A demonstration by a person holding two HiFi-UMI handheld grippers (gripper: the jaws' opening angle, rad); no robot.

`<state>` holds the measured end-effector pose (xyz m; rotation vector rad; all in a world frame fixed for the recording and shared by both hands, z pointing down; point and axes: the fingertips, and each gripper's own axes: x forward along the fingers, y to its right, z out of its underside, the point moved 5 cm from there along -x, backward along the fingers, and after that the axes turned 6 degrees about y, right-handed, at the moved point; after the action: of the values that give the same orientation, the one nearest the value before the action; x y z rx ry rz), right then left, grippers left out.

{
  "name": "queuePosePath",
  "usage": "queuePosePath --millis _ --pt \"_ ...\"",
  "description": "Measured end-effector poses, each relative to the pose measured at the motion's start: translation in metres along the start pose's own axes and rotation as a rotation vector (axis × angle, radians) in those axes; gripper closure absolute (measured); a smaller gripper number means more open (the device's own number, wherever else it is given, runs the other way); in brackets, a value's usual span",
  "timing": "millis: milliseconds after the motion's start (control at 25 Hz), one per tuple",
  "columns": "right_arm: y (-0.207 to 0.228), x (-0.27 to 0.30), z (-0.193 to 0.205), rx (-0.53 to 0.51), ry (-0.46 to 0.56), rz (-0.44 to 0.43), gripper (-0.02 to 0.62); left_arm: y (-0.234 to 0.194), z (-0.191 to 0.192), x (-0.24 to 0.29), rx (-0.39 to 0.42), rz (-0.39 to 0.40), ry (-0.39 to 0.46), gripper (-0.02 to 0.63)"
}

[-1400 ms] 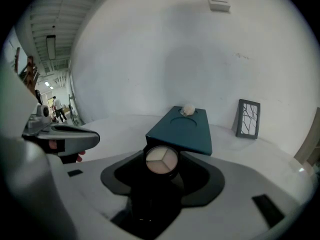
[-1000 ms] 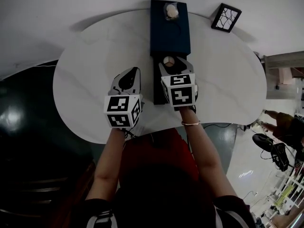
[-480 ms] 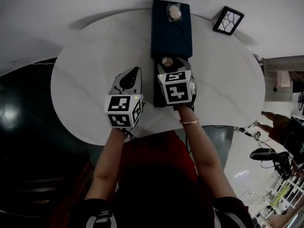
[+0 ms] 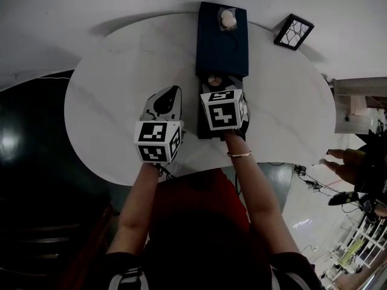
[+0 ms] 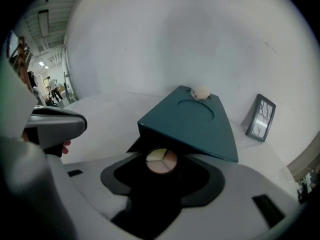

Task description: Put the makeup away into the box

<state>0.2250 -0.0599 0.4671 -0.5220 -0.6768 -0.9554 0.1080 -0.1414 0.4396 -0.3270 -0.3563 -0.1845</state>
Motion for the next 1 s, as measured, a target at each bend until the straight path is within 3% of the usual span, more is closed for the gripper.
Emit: queuePosePath --millis 600,1000 --pt "0.000 0.013 0.005 -0.053 -0.093 0.076 0.364 -0.011 -0.001 -0.006 -0.014 -0.006 0.014 0.584" --pt "0.000 0.013 0.004 -0.052 -0.084 0.088 0.364 -0.017 -0.002 -0.010 -0.018 -0.009 0.019 0.584"
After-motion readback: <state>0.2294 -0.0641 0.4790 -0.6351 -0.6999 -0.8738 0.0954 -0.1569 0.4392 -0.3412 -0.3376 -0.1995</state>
